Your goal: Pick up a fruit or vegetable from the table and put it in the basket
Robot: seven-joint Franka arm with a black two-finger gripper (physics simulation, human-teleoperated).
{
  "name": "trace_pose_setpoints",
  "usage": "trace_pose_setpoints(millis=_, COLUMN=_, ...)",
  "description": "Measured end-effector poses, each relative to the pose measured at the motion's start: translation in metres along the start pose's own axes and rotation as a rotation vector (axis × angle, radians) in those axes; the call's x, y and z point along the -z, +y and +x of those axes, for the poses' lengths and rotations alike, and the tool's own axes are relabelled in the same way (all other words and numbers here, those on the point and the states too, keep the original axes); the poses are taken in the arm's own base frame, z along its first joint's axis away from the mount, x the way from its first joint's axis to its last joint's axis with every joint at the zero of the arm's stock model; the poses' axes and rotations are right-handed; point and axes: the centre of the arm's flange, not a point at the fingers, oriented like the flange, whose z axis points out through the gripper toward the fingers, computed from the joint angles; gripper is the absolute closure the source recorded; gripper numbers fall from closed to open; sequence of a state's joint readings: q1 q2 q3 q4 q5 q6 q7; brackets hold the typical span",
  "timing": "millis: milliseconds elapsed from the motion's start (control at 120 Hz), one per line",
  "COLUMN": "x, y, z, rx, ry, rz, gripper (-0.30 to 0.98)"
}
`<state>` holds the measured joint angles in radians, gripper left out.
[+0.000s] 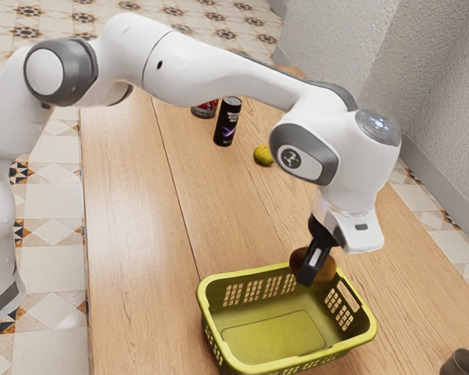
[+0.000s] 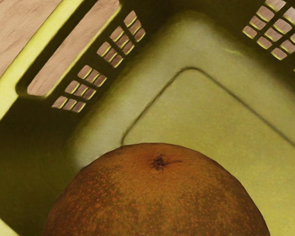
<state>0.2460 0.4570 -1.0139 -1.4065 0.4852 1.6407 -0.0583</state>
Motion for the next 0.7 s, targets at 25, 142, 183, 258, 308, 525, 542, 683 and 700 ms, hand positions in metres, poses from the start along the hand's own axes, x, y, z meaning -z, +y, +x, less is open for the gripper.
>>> trace_pose_setpoints(millis=25, x=-0.005, y=-0.001, z=0.001, rx=0.009, ry=-0.007, rz=-0.005, gripper=0.38)
trace_pose_setpoints(millis=142, x=-0.023, y=0.011, z=0.008, rx=0.026, ry=-0.028, rz=-0.039, gripper=0.39)
trace_pose_setpoints(millis=183, x=-0.027, y=0.013, z=0.010, rx=0.038, ry=-0.033, rz=-0.045, gripper=0.39)
trace_pose_setpoints(millis=258, x=-0.031, y=0.014, z=0.011, rx=0.064, ry=-0.038, rz=-0.047, gripper=0.32)
trace_pose_setpoints(millis=308, x=-0.032, y=0.014, z=0.011, rx=0.081, ry=-0.040, rz=-0.048, gripper=0.22)
trace_pose_setpoints(millis=525, x=-0.010, y=-0.026, z=0.000, rx=0.219, ry=-0.021, rz=0.044, gripper=0.05)
trace_pose_setpoints(millis=542, x=0.002, y=-0.043, z=-0.007, rx=0.261, ry=-0.013, rz=0.076, gripper=0.04)
trace_pose_setpoints(millis=683, x=0.082, y=-0.230, z=-0.150, rx=0.699, ry=-0.004, rz=0.233, gripper=0.01)
trace_pose_setpoints(millis=700, x=0.086, y=-0.246, z=-0.167, rx=0.731, ry=-0.003, rz=0.227, gripper=0.01)
